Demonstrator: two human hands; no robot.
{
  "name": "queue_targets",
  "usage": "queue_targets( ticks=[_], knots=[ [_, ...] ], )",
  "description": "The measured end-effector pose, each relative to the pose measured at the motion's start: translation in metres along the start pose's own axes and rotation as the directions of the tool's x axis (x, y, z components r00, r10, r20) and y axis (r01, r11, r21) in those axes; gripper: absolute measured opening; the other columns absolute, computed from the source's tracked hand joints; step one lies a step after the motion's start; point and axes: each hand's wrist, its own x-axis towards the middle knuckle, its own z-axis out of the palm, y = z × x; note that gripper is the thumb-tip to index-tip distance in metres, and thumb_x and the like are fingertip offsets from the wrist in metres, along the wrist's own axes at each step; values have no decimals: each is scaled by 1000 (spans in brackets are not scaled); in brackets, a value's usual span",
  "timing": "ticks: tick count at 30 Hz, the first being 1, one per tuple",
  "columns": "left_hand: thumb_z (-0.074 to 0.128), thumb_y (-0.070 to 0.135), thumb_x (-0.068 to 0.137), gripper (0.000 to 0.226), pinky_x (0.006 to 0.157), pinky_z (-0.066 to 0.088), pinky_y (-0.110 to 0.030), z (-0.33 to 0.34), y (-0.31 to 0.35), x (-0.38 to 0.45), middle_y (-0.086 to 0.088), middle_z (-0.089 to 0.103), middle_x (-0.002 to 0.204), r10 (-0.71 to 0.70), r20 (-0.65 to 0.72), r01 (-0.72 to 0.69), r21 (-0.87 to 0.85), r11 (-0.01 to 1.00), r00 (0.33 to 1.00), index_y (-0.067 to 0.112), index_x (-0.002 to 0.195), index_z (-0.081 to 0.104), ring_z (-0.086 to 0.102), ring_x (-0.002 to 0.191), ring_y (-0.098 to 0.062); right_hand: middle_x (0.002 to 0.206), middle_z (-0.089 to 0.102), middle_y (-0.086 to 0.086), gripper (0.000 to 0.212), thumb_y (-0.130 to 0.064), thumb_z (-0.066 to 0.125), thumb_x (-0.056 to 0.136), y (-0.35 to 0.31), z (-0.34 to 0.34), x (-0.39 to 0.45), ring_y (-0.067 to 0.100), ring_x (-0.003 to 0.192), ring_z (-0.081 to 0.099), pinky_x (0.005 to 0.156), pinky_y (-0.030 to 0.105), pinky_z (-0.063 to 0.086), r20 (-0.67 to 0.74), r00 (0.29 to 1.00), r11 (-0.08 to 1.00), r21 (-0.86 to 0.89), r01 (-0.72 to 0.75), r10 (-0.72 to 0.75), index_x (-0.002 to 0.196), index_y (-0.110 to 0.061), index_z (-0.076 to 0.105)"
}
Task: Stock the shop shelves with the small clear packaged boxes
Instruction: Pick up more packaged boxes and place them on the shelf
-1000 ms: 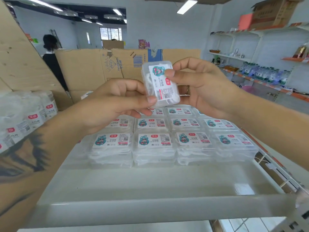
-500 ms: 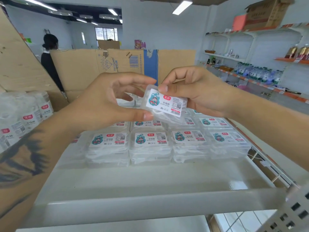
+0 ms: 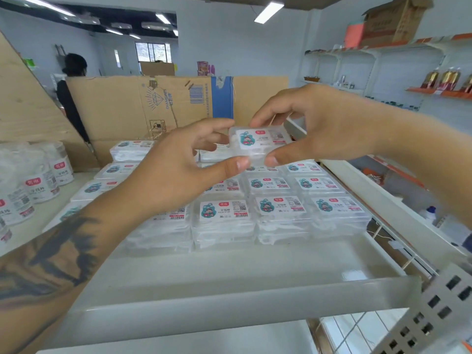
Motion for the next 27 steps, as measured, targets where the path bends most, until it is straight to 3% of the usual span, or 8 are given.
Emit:
queue_targets(
  ticks=[3, 5, 8, 11, 14, 20, 23, 27],
  knots=[
    [45, 92, 76, 89, 118, 30, -27, 0, 0, -3, 28, 37, 157, -81, 221, 15, 284, 959, 972, 57, 155, 22, 35, 144, 5, 118, 64, -23, 47, -43, 84, 77, 22, -7, -7, -1, 113, 57, 105, 33, 46, -41, 997, 998, -29, -61, 60, 121, -40, 65],
    [23, 98, 76, 88, 125, 16, -30, 0, -1, -4, 27, 16, 166, -152, 394, -56, 470, 881, 907, 61, 155, 9, 14, 154, 0, 121, 63, -25, 49, -43, 83, 78, 39, -8, -11, 5, 117, 57, 106, 36, 45, -41, 991, 990, -53, -128, 126, 123, -41, 64],
    [2, 96, 76, 84, 127, -1, -34, 1, -1, -6, 27, -2, 167, -279, 539, -57, 523, 850, 795, 64, 153, 2, -8, 154, 3, 124, 62, -24, 48, -43, 82, 80, 64, 0, -19, 9, 119, 56, 102, 34, 42, -6, 975, 972, -80, -223, 223, 124, -43, 63],
    [-5, 97, 69, 92, 127, -3, -34, 4, -4, -7, 27, -5, 168, -277, 578, -77, 513, 855, 767, 63, 154, 1, -12, 153, 6, 127, 60, -23, 45, -45, 80, 83, 82, 14, -23, 8, 121, 55, 98, 31, 39, 38, 957, 955, -89, -282, 286, 124, -43, 63],
    [-2, 97, 64, 97, 128, -2, -36, 3, -7, -6, 27, -5, 168, -275, 581, -92, 523, 848, 766, 62, 154, 1, -12, 153, 6, 127, 63, -19, 39, -48, 79, 82, 95, 25, -23, 11, 120, 57, 101, 36, 43, 44, 949, 948, -61, -311, 314, 118, -46, 64],
    [12, 91, 75, 86, 128, -2, -37, 5, -3, -6, 24, -4, 169, -287, 582, -87, 529, 844, 761, 61, 155, 5, -9, 154, 4, 113, 60, -32, 30, -40, 78, 87, 104, 30, -21, 9, 117, 59, 97, 29, 40, 30, 951, 951, -44, -305, 306, 116, -42, 68],
    [14, 91, 75, 85, 128, -2, -37, 5, -3, -6, 24, -2, 169, -286, 579, -80, 523, 848, 764, 61, 155, 6, -9, 154, 4, 121, 64, -21, 30, -39, 77, 88, 105, 31, -20, 9, 119, 58, 102, 33, 42, 17, 950, 949, -57, -310, 311, 117, -41, 68],
    [12, 93, 74, 87, 128, -3, -37, 4, -6, -6, 25, -4, 168, -287, 585, -83, 523, 848, 758, 61, 155, 4, -10, 154, 3, 127, 62, -23, 30, -45, 73, 90, 103, 30, -22, 9, 123, 57, 109, 41, 44, 33, 943, 938, -114, -326, 332, 119, -46, 63]
  ],
)
